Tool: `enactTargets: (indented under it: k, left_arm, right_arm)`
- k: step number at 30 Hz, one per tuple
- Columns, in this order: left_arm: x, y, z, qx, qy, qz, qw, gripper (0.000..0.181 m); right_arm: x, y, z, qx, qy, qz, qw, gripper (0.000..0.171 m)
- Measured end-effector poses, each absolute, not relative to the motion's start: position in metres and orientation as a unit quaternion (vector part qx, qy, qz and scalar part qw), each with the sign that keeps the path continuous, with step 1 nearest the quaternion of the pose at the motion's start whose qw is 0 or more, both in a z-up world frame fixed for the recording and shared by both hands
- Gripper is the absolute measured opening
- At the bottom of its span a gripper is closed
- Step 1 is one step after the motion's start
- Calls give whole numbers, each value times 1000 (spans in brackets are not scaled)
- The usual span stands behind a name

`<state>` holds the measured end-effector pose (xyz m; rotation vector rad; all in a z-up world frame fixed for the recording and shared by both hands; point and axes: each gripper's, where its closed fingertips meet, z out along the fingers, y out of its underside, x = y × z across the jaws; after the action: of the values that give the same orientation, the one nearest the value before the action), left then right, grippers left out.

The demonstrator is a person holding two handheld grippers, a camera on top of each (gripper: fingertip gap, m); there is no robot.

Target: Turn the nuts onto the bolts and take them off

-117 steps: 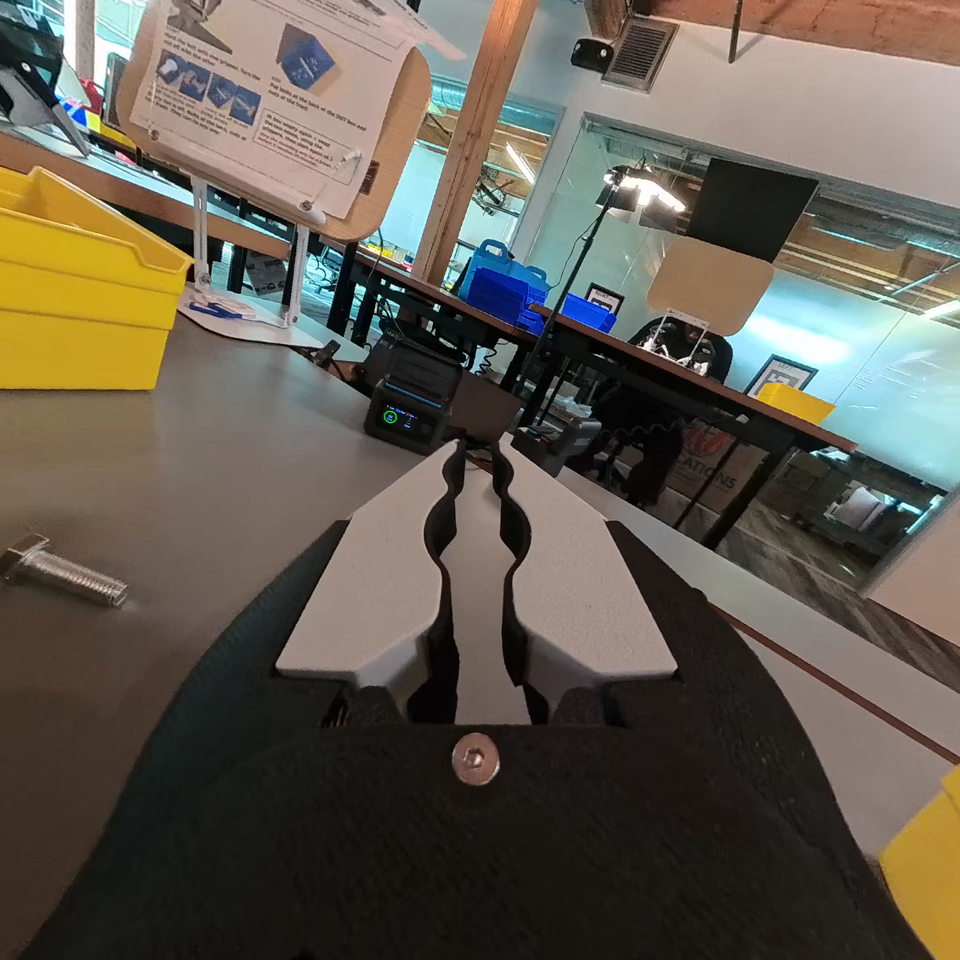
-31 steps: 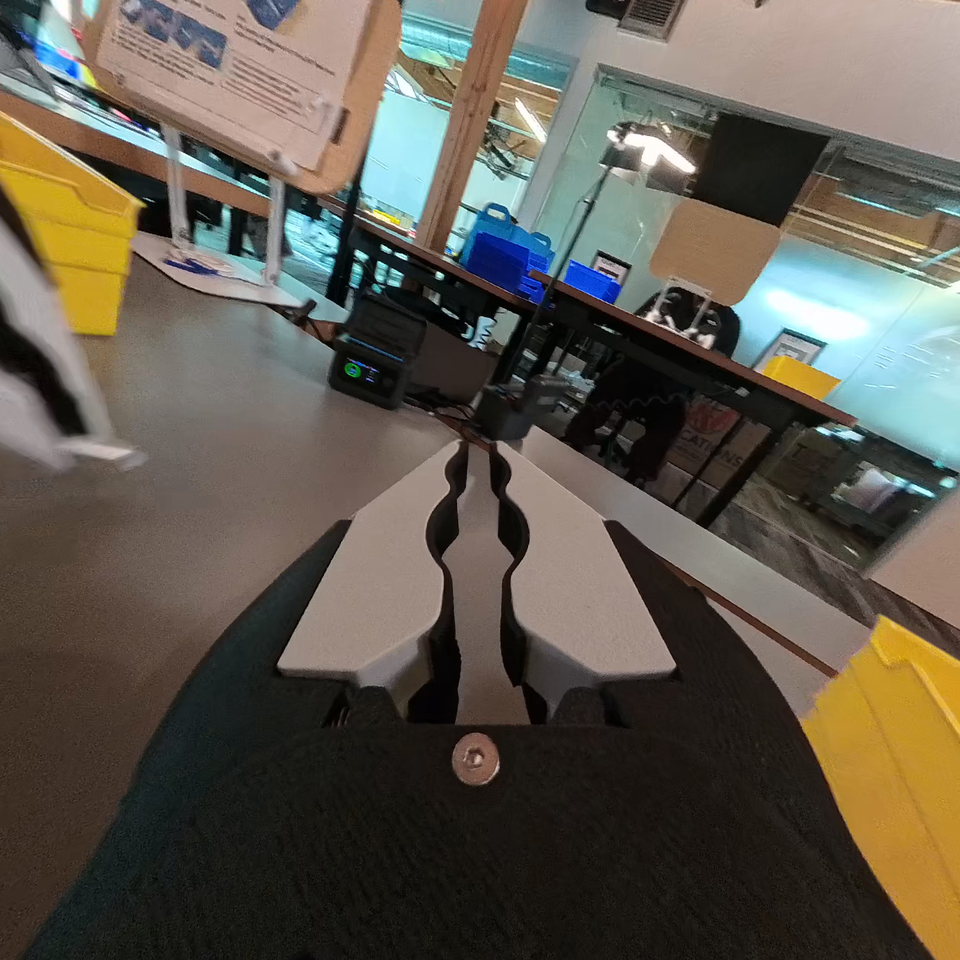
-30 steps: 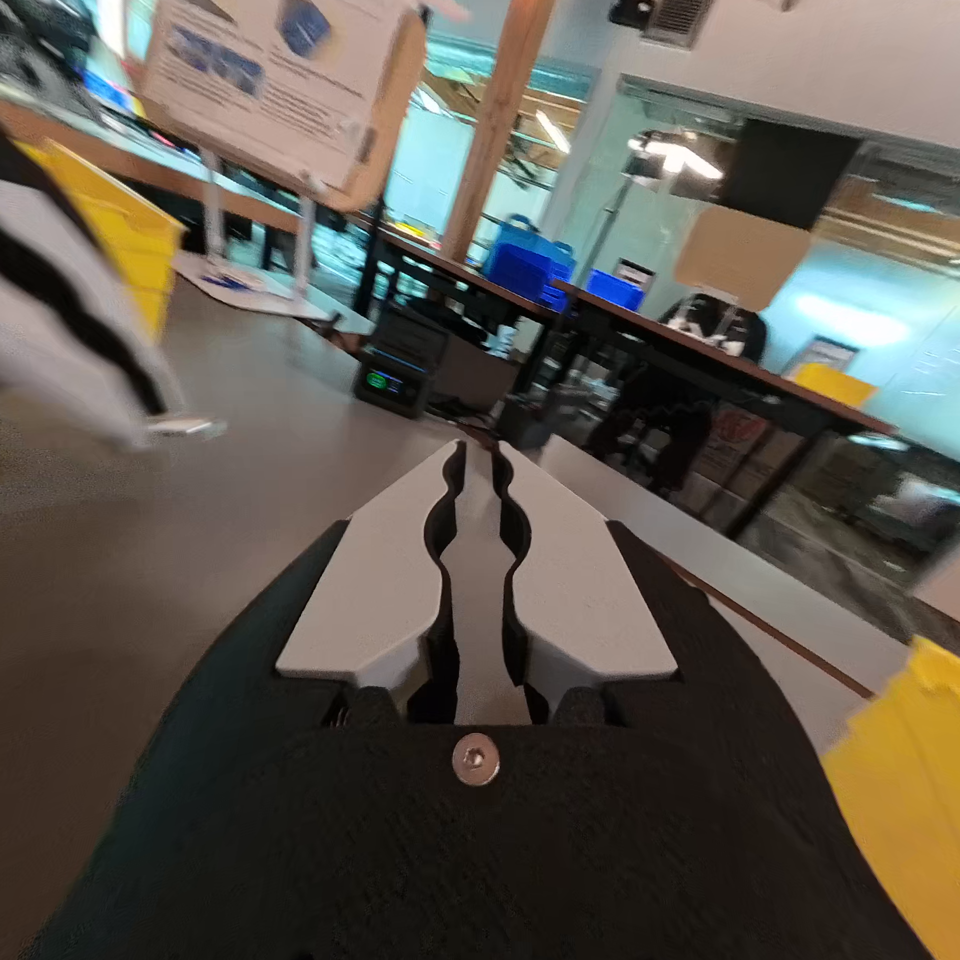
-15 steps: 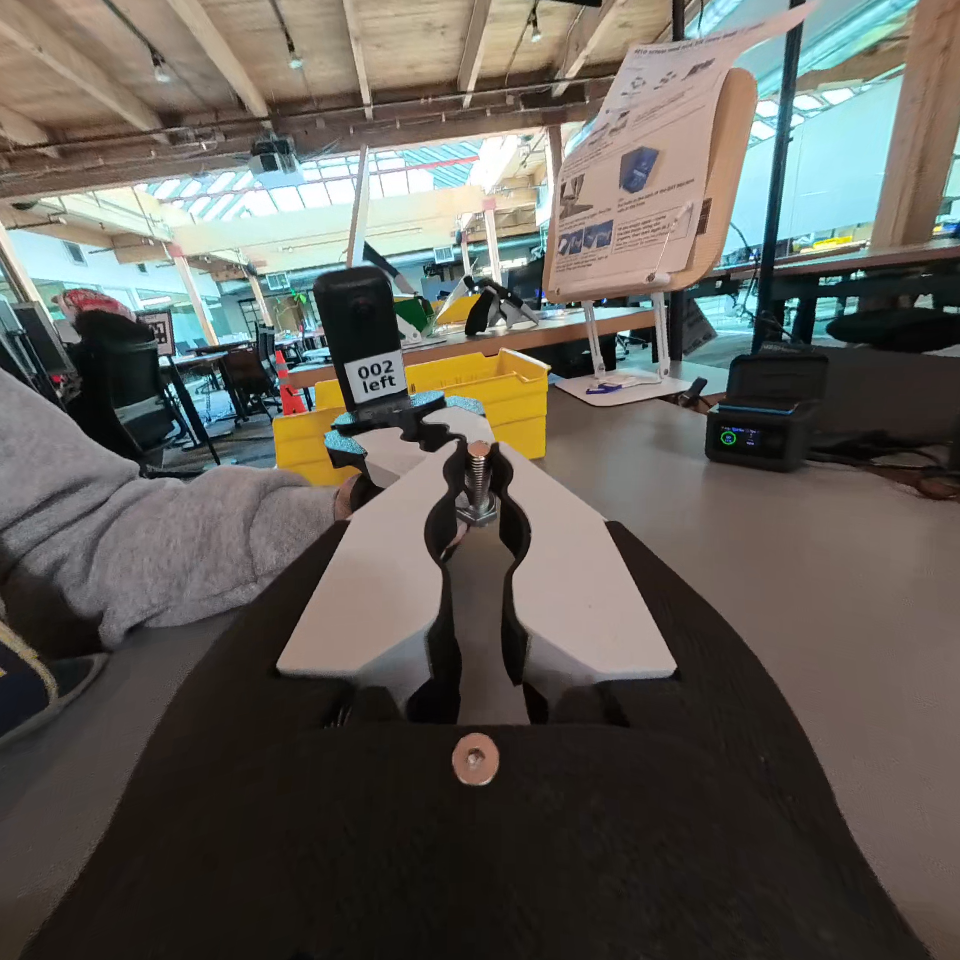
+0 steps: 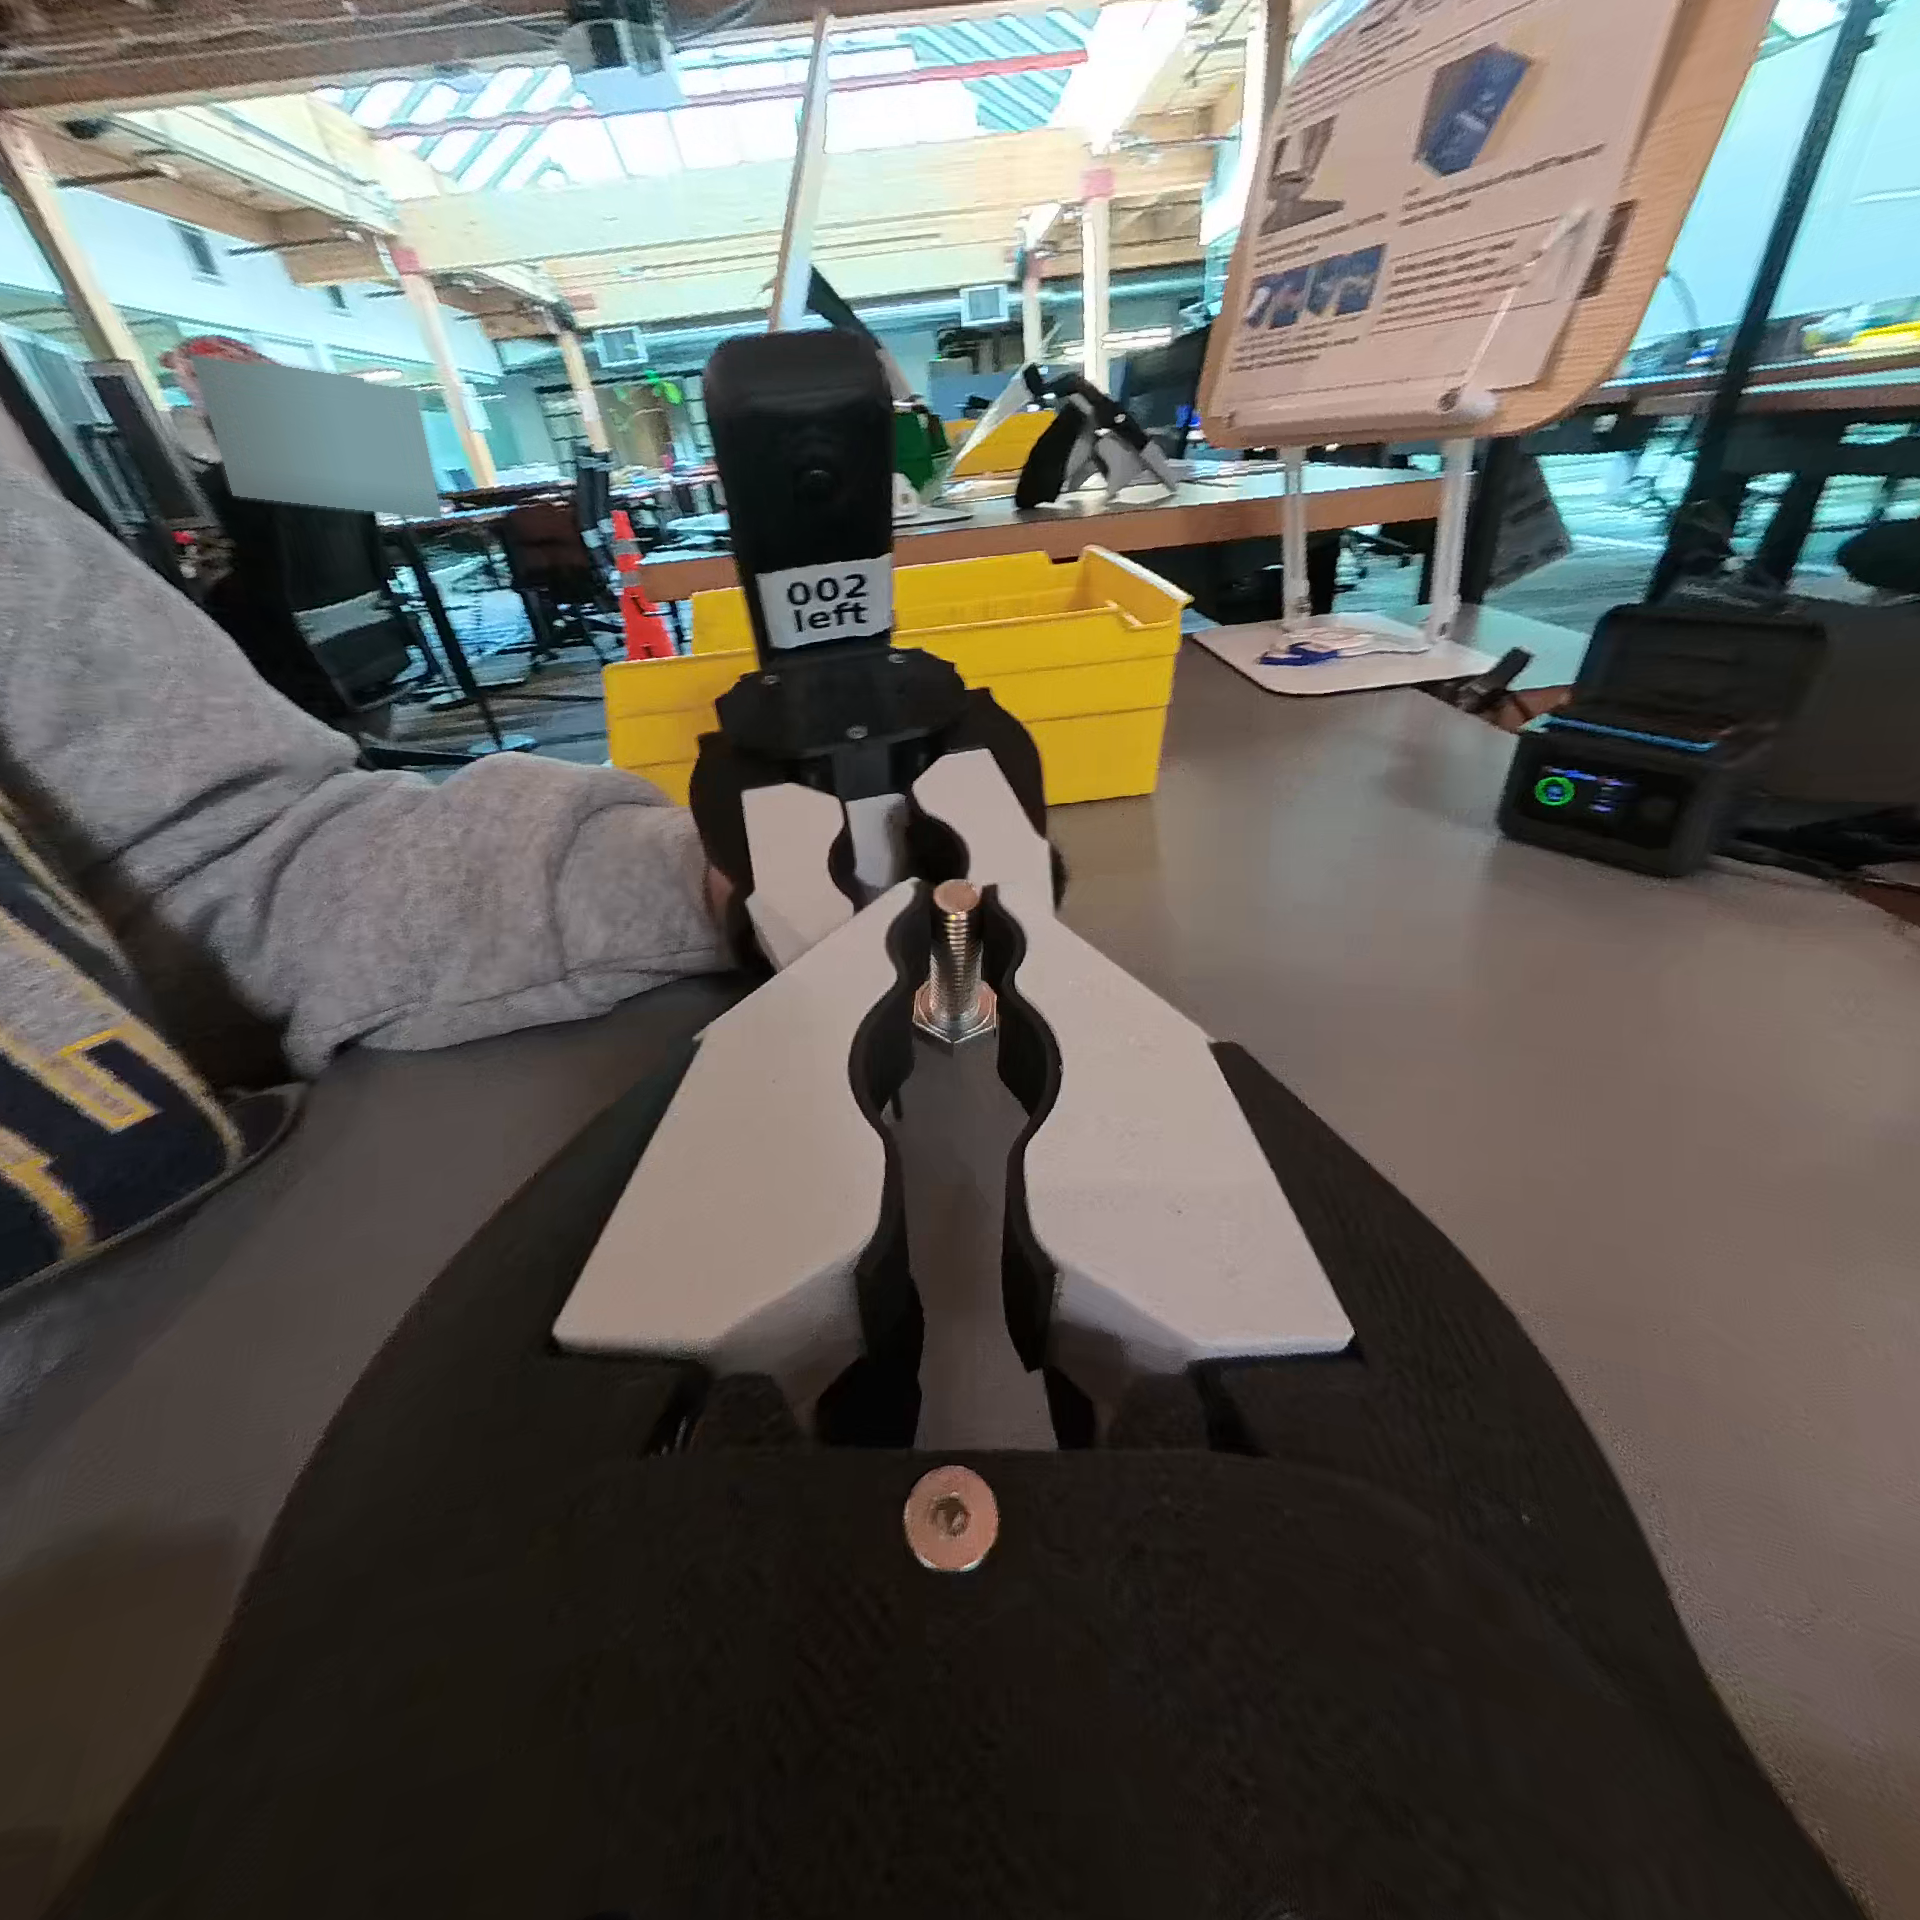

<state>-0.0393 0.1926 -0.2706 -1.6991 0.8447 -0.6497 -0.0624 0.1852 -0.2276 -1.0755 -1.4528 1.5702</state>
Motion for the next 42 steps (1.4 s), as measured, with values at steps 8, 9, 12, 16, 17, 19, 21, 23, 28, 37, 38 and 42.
enactTargets:
  k: [8,9,12,16,17,19,21,23,28,37,38,42]
  left_arm:
    - [-22,160,-259,-670,372,-429,477,17]
    - [-22,161,-259,-673,367,-430,477,20]
    - [-24,164,-258,-675,357,-425,485,30]
    - [-26,162,-255,-667,354,-442,484,17]
    - [-26,162,-254,-667,353,-445,482,17]
    - [-26,161,-255,-667,353,-448,479,17]
    - [-26,162,-256,-669,353,-447,478,19]
    - [-26,162,-256,-671,353,-446,477,23]
    - [-26,161,-255,-667,350,-455,475,19]
    - [-28,162,-253,-665,344,-458,478,17]
    - [-27,162,-253,-665,344,-459,478,17]
    - [-27,161,-254,-664,347,-457,479,17]
  right_arm:
    - [-50,159,-220,-379,-576,671,273,7]
    - [-50,159,-222,-380,-578,669,272,7]
    - [-51,159,-224,-384,-579,668,269,7]
    - [-52,160,-224,-385,-577,667,272,7]
    - [-52,159,-224,-385,-577,667,272,7]
    - [-53,158,-225,-384,-577,667,273,7]
    - [-53,159,-224,-383,-574,670,275,7]
    - [-53,159,-221,-381,-569,674,278,7]
    - [-52,160,-218,-379,-561,680,282,7]
    - [-53,158,-218,-378,-559,682,281,7]
    - [-53,158,-218,-378,-559,682,281,7]
    - [-53,157,-218,-375,-560,684,280,7]
